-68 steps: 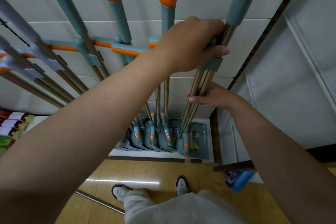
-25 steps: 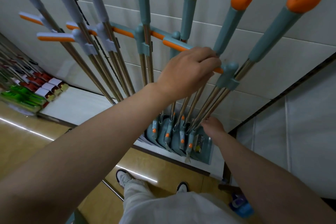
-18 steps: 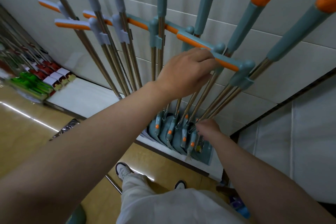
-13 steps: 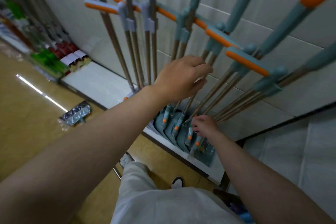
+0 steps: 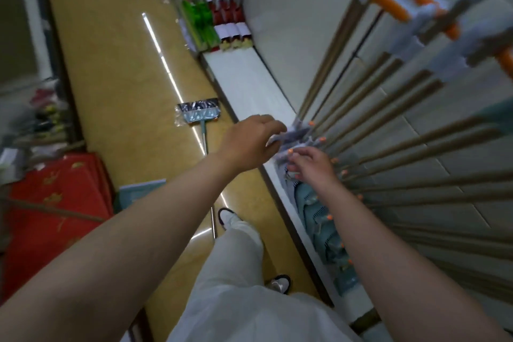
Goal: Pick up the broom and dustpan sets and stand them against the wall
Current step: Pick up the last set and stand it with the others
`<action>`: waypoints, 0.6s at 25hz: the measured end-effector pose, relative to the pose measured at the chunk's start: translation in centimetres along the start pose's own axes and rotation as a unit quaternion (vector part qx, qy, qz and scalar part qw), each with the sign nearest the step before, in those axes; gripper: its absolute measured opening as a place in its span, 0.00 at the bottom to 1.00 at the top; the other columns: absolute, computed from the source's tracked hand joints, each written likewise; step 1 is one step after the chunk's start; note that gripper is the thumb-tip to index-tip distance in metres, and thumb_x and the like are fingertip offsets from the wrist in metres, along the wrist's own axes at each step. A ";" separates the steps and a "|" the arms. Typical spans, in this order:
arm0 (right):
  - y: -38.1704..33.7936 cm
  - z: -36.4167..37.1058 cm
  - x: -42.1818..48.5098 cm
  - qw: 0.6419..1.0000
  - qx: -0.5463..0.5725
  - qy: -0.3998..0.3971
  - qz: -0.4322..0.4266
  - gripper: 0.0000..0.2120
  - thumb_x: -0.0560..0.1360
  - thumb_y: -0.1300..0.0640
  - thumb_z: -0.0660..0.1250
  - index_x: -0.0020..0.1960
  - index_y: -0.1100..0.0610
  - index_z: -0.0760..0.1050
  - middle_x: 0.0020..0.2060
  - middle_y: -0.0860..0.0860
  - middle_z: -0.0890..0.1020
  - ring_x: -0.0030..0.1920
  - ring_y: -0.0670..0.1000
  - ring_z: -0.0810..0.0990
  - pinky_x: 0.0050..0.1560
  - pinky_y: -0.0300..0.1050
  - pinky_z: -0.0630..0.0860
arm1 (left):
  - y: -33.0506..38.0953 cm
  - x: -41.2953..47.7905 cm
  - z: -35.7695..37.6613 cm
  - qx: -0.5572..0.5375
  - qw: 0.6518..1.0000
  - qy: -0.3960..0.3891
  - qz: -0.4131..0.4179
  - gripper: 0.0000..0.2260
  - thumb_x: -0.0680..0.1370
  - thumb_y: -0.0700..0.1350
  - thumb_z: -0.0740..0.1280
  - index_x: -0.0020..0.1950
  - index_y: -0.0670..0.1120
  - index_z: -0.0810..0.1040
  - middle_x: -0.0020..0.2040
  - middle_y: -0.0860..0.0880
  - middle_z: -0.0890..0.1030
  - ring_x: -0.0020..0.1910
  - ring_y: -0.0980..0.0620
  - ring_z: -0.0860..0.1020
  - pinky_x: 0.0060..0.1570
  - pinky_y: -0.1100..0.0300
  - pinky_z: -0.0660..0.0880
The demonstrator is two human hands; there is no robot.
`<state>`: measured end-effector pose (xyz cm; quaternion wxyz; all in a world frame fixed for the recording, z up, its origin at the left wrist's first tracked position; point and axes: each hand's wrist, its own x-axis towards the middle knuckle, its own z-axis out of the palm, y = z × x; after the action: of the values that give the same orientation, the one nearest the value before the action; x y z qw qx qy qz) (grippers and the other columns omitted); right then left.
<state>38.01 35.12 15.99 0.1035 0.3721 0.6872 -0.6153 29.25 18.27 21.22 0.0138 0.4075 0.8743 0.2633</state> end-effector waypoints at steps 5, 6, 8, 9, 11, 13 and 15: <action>-4.8 9.8 6.2 0.993 -0.077 -0.090 0.012 0.11 0.80 0.58 0.65 0.62 0.53 0.74 0.50 0.53 0.84 0.50 0.52 0.84 0.48 0.46 0.81 | -12.8 -4.2 -0.6 -0.039 0.973 -0.011 -0.229 0.11 0.79 0.49 0.68 0.60 0.49 0.81 0.53 0.52 0.82 0.49 0.51 0.81 0.44 0.50 0.80; -5.4 11.2 7.1 0.991 -0.084 -0.100 0.011 0.12 0.80 0.58 0.65 0.63 0.54 0.74 0.51 0.53 0.84 0.51 0.52 0.84 0.52 0.48 0.81 | -14.6 -4.6 -0.7 -0.048 0.964 -0.009 -0.261 0.11 0.78 0.49 0.68 0.60 0.50 0.80 0.52 0.53 0.82 0.48 0.51 0.81 0.44 0.49 0.80; -6.4 15.0 9.9 0.985 -0.113 -0.131 0.013 0.13 0.81 0.58 0.64 0.64 0.54 0.73 0.51 0.54 0.84 0.51 0.52 0.84 0.53 0.48 0.80 | -18.8 -5.5 -0.8 -0.066 0.943 -0.003 -0.326 0.11 0.78 0.50 0.68 0.60 0.51 0.80 0.52 0.53 0.82 0.46 0.52 0.81 0.45 0.49 0.80; -6.7 16.5 11.1 0.982 -0.125 -0.143 0.014 0.13 0.81 0.58 0.64 0.65 0.54 0.73 0.51 0.53 0.84 0.51 0.51 0.84 0.53 0.47 0.81 | -20.4 -5.8 -0.8 -0.073 0.933 0.000 -0.354 0.11 0.78 0.50 0.68 0.60 0.50 0.80 0.52 0.53 0.82 0.46 0.52 0.81 0.46 0.49 0.80; -6.8 19.2 13.2 0.975 -0.148 -0.166 0.017 0.12 0.81 0.57 0.63 0.64 0.53 0.73 0.51 0.52 0.84 0.50 0.50 0.84 0.52 0.46 0.81 | -23.3 -7.0 -0.4 -0.090 0.908 0.013 -0.408 0.11 0.79 0.48 0.69 0.60 0.50 0.81 0.52 0.53 0.83 0.47 0.53 0.81 0.48 0.50 0.79; -6.5 21.6 15.5 0.967 -0.169 -0.190 0.023 0.11 0.82 0.57 0.63 0.64 0.51 0.72 0.50 0.50 0.84 0.50 0.50 0.84 0.54 0.47 0.81 | -25.6 -8.3 0.8 -0.112 0.877 0.038 -0.466 0.11 0.78 0.48 0.69 0.60 0.50 0.81 0.52 0.53 0.83 0.47 0.54 0.81 0.50 0.51 0.80; -5.4 23.3 17.5 0.960 -0.185 -0.207 0.039 0.12 0.82 0.57 0.63 0.64 0.52 0.72 0.50 0.50 0.84 0.50 0.50 0.84 0.54 0.48 0.81 | -27.2 -9.7 2.5 -0.132 0.847 0.051 -0.512 0.11 0.78 0.48 0.70 0.60 0.50 0.81 0.50 0.55 0.82 0.46 0.55 0.81 0.50 0.51 0.80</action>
<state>14.89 20.56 4.48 0.3348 0.2373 0.7374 -0.5365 17.13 -1.95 4.40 0.1560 -0.1172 0.9152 0.3525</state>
